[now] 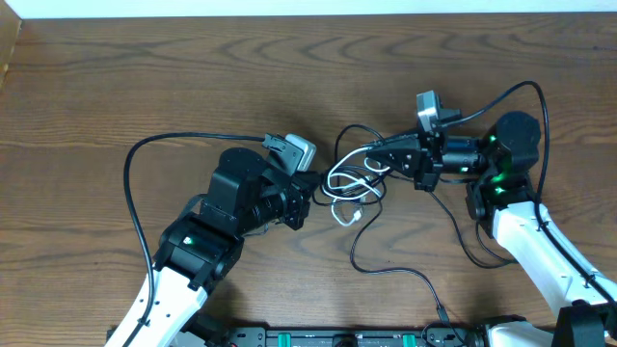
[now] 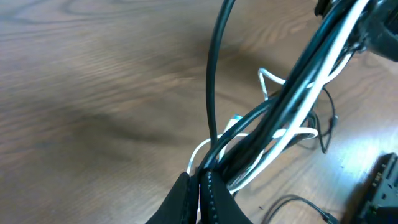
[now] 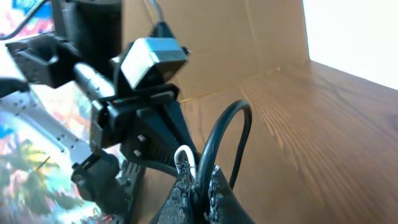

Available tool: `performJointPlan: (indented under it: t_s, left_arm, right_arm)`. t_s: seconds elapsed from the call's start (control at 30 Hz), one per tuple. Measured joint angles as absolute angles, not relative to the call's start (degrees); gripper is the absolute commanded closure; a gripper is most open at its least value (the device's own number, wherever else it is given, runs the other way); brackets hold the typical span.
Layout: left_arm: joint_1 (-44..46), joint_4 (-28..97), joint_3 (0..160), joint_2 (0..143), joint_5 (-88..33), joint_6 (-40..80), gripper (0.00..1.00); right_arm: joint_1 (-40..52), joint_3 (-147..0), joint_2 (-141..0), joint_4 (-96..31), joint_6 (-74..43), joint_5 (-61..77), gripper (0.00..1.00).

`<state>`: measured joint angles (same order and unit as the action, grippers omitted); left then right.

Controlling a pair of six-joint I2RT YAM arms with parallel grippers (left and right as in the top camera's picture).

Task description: Untangle cables

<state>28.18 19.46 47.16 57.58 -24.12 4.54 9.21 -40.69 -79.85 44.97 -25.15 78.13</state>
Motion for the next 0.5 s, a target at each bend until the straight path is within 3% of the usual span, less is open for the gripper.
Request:
performJointPlan:
  t_s: [0.5]
  left_arm:
    - [28.16, 19.38, 47.18, 57.58, -30.83, 4.54, 0.91]
  right_arm:
    - [9.19, -40.69, -79.85, 56.14, -34.41, 80.18, 0.99]
